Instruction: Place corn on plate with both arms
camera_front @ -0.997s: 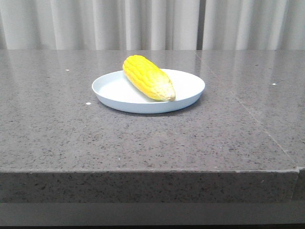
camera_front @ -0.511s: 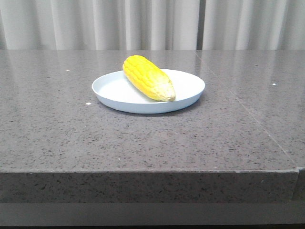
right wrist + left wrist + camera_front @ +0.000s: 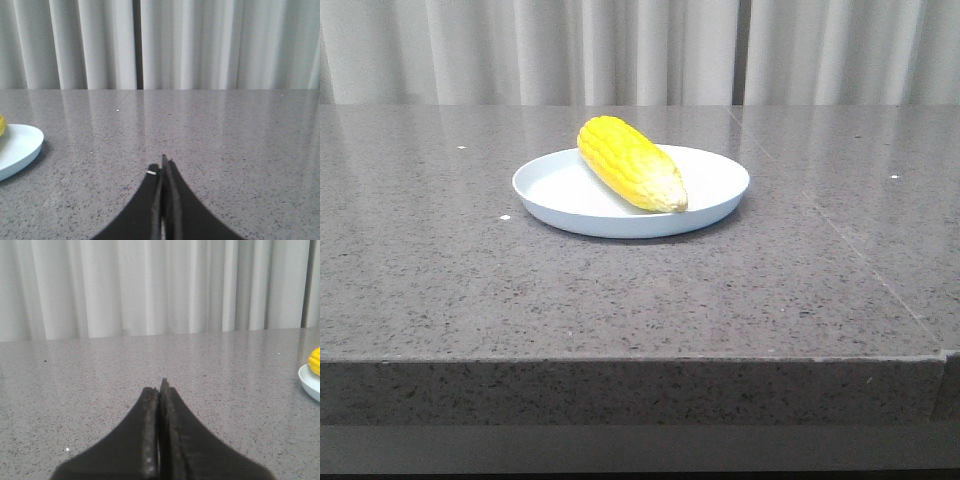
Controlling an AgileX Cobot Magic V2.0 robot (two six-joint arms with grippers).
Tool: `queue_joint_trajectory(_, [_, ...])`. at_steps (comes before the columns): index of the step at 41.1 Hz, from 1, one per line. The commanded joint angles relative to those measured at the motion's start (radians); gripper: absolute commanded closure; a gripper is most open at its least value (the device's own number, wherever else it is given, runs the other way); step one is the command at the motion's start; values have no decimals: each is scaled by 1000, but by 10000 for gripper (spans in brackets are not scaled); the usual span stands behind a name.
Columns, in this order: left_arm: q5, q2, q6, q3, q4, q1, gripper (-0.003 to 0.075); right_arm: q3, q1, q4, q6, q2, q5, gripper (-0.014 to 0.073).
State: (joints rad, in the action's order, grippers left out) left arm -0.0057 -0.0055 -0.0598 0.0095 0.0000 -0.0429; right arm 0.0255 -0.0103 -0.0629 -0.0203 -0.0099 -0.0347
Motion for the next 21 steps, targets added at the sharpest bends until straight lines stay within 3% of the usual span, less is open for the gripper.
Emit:
queue_joint_trajectory(1, [-81, -16, 11, 22, 0, 0, 741, -22, 12, -28, 3, -18, -89, 680])
queue_joint_trajectory(21, [-81, -16, 11, 22, 0, 0, 741, -22, 12, -28, 3, -18, -80, 680])
